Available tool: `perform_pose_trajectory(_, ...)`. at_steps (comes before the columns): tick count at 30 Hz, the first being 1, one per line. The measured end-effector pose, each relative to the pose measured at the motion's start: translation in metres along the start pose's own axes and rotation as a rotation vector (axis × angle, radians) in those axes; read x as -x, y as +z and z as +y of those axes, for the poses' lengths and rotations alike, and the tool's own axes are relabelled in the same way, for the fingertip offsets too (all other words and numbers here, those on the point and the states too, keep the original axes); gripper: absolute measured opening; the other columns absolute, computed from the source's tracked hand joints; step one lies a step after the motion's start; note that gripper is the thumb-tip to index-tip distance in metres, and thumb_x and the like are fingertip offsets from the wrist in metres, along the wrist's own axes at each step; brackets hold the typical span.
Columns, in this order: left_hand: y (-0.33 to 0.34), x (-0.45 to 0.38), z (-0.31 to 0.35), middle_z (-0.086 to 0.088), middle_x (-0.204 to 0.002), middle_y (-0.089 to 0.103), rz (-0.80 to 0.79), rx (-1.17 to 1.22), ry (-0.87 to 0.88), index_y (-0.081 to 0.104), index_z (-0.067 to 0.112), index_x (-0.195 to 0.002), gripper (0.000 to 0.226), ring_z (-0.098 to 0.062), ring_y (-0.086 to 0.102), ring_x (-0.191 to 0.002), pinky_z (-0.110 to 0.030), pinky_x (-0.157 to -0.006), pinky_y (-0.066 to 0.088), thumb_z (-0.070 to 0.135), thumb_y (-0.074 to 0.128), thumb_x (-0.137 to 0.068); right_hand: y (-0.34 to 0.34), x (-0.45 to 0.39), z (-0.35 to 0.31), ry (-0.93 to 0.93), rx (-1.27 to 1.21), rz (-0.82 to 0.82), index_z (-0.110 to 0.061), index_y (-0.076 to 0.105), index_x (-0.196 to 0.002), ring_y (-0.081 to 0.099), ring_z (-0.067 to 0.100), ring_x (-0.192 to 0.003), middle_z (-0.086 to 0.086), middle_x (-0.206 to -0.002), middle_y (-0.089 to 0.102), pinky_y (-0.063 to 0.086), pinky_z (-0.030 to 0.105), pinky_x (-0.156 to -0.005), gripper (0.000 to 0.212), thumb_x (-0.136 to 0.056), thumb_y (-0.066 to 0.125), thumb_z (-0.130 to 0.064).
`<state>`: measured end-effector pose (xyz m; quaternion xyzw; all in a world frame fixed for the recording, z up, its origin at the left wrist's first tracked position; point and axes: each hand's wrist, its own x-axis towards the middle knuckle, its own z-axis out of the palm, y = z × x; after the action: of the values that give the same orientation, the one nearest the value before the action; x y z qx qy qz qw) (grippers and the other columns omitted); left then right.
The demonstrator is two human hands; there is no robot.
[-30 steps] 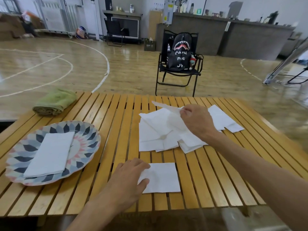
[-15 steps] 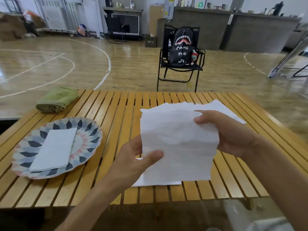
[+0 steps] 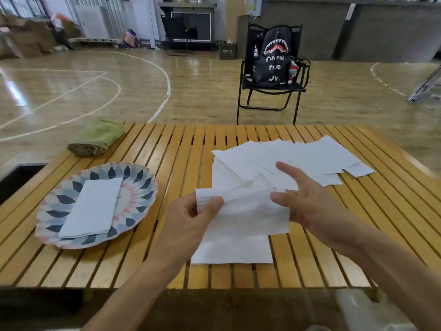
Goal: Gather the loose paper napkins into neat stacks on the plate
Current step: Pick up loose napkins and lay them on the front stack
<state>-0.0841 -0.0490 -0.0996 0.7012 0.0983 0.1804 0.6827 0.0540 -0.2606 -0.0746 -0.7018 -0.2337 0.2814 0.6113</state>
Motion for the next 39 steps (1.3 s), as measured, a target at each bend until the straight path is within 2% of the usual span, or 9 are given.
perform_pose_trajectory(3, -0.001, 0.0, -0.001, 0.013, -0.095, 0.074, 0.022, -0.049, 0.023, 0.071, 0.047, -0.098, 0.018, -0.006, 0.071, -0.088, -0.019, -0.065, 0.056, 0.052, 0.064, -0.081, 0.007, 0.003, -0.002, -0.135, 0.222, 0.023, -0.052, 0.065, -0.116, 0.071, 0.008, -0.095, -0.01, -0.101, 0.076, 0.056, 0.023, -0.075, 0.033, -0.087, 0.073, -0.038)
perform_pose_trajectory(5, 0.0, -0.001, -0.001, 0.016, -0.094, 0.073, 0.032, -0.071, 0.033, 0.07, 0.051, -0.097, 0.018, -0.005, 0.07, -0.087, -0.018, -0.064, 0.055, 0.053, 0.064, -0.08, 0.009, 0.005, -0.002, -0.176, 0.316, 0.09, -0.047, 0.071, -0.105, 0.068, 0.014, -0.086, -0.008, -0.093, 0.075, 0.052, 0.026, -0.069, 0.018, -0.09, 0.07, -0.038)
perform_pose_trajectory(12, -0.005, -0.003, -0.001, 0.019, -0.095, 0.072, 0.041, -0.135, 0.093, 0.069, 0.059, -0.095, 0.015, -0.002, 0.068, -0.088, -0.017, -0.065, 0.055, 0.051, 0.062, -0.084, 0.007, 0.007, -0.004, -0.187, 0.312, 0.133, -0.035, 0.071, -0.099, 0.069, 0.013, -0.087, -0.006, -0.088, 0.077, 0.056, 0.035, -0.077, 0.008, -0.092, 0.068, -0.035)
perform_pose_trajectory(18, -0.008, -0.004, -0.003, 0.017, -0.09, 0.069, 0.14, -0.216, 0.131, 0.069, 0.054, -0.09, 0.012, -0.003, 0.065, -0.089, -0.03, -0.07, 0.06, 0.059, 0.063, -0.081, 0.009, 0.008, -0.005, -0.253, 0.303, 0.185, -0.034, 0.073, -0.087, 0.067, 0.009, -0.082, -0.007, -0.086, 0.074, 0.052, 0.018, -0.063, 0.007, -0.088, 0.073, -0.028)
perform_pose_trajectory(23, -0.015, -0.006, -0.003, 0.019, -0.1, 0.057, 0.302, -0.401, 0.186, 0.064, 0.035, -0.083, 0.05, -0.006, 0.056, -0.092, -0.026, -0.065, 0.055, 0.083, 0.057, -0.07, 0.008, 0.007, -0.007, -0.285, 0.333, 0.226, -0.032, 0.072, -0.084, 0.056, 0.007, -0.068, 0.0, -0.085, 0.068, 0.048, 0.019, -0.061, 0.017, -0.08, 0.07, -0.048)
perform_pose_trajectory(26, -0.019, -0.008, -0.002, 0.025, -0.113, 0.058, 0.302, -0.367, 0.219, 0.062, 0.03, -0.074, 0.045, 0.002, 0.054, -0.106, -0.027, -0.076, 0.052, 0.075, 0.062, -0.074, 0.01, 0.008, -0.01, -0.257, 0.235, 0.193, -0.026, 0.073, -0.084, 0.064, 0.014, -0.079, 0.001, -0.092, 0.071, 0.053, 0.023, -0.068, 0.023, -0.08, 0.069, -0.048)
perform_pose_trajectory(31, -0.014, -0.004, -0.002, -0.002, -0.076, 0.06, 0.271, -0.264, 0.2, 0.055, 0.021, -0.074, 0.047, -0.015, 0.061, -0.07, -0.026, -0.053, 0.048, 0.066, 0.068, -0.077, 0.016, 0.006, -0.003, -0.061, 0.047, 0.145, -0.012, 0.066, -0.095, 0.072, 0.019, -0.087, 0.003, -0.092, 0.076, 0.059, 0.029, -0.078, 0.033, -0.089, 0.064, -0.044)
perform_pose_trajectory(34, -0.013, -0.007, -0.005, -0.003, -0.083, 0.065, 0.239, -0.172, 0.047, 0.053, 0.025, -0.088, 0.046, -0.02, 0.068, -0.079, -0.035, -0.058, 0.055, 0.06, 0.077, -0.072, 0.021, 0.001, 0.007, 0.046, 0.014, 0.207, -0.01, 0.065, -0.101, 0.074, 0.019, -0.086, 0.002, -0.094, 0.077, 0.061, 0.028, -0.069, 0.03, -0.095, 0.063, -0.039)
perform_pose_trajectory(39, -0.015, -0.017, -0.028, 0.004, -0.092, 0.072, 0.184, -0.195, -0.19, 0.046, 0.031, -0.116, 0.043, -0.011, 0.071, -0.083, -0.023, -0.06, 0.056, 0.021, 0.076, -0.086, 0.023, -0.007, 0.025, 0.251, 0.1, 0.171, -0.018, 0.063, -0.112, 0.075, 0.016, -0.077, 0.005, -0.096, 0.076, 0.057, 0.025, -0.059, 0.02, -0.095, 0.069, -0.026)
